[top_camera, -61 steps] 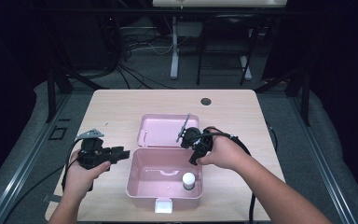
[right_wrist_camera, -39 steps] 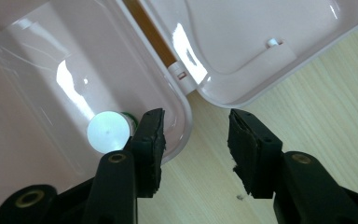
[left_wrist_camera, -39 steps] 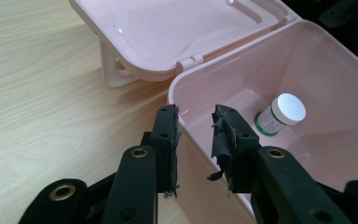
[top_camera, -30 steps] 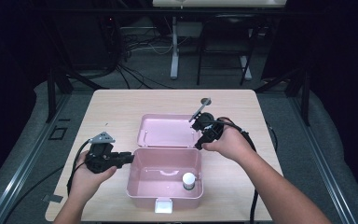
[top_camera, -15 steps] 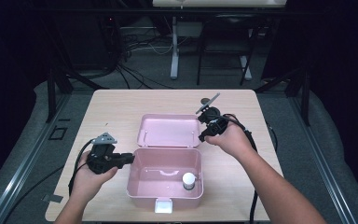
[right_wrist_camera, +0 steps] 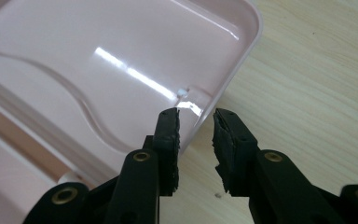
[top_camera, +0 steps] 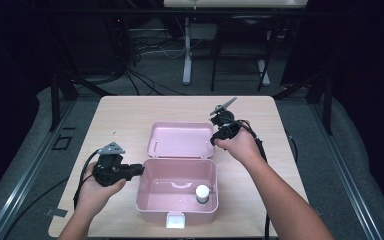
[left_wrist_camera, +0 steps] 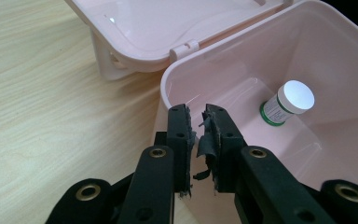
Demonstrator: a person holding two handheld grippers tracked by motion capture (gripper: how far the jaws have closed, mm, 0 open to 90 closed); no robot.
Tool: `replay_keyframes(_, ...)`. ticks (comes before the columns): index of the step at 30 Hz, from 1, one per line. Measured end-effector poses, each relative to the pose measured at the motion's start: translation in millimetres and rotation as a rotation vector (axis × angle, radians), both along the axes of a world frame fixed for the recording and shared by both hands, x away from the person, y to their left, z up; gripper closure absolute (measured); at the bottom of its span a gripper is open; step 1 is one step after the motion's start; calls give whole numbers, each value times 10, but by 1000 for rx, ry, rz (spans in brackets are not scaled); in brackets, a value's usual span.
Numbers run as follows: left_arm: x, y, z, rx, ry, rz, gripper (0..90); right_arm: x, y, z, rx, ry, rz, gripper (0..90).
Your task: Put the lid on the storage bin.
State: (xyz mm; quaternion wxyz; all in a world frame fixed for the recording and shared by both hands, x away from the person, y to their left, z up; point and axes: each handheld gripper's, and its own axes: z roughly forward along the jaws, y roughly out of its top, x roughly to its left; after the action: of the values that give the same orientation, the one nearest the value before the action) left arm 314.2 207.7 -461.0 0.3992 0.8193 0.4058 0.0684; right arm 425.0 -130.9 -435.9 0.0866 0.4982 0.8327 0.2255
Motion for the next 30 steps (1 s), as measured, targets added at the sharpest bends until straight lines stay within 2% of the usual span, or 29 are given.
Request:
replay_keyframes(2,4,6,-2,-1,0,-4,807,35,-7,-18,21,5,-28,709)
replay_keyframes(8,-2,-1,-1,0,-1,2,806,125,1,-78,9,-14,-83,714)
replay_keyframes(13,0,2,-9,-6,-6,1,805,176,39,-134,27,-26,-112,716)
replay_keyframes(18,-3,1,-11,-6,-8,3,804,236,25,-235,32,-10,-145,730)
replay_keyframes(23,-4,3,-11,-14,4,7,803,276,-18,-274,98,7,-199,757)
replay_keyframes(30,6,7,-19,-18,-1,9,799,312,-2,-306,107,6,-228,784)
